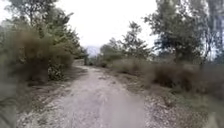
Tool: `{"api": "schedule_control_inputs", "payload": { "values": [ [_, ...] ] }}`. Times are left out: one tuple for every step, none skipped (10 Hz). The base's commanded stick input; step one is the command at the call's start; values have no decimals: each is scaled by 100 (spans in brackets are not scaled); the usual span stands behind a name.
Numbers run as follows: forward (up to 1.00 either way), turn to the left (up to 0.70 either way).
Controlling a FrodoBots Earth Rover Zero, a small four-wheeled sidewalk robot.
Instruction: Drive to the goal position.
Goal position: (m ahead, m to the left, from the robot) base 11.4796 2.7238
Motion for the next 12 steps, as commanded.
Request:
{"api": "schedule_control_inputs", "payload": {
  "values": [
    [50, 0],
    [50, 0],
    [50, 0],
    [50, 0],
    [50, 0],
    [50, 0],
    [50, 0],
    [50, 0],
    [50, 0],
    [50, 0],
    [50, 0],
    [50, 0]
  ]
}}
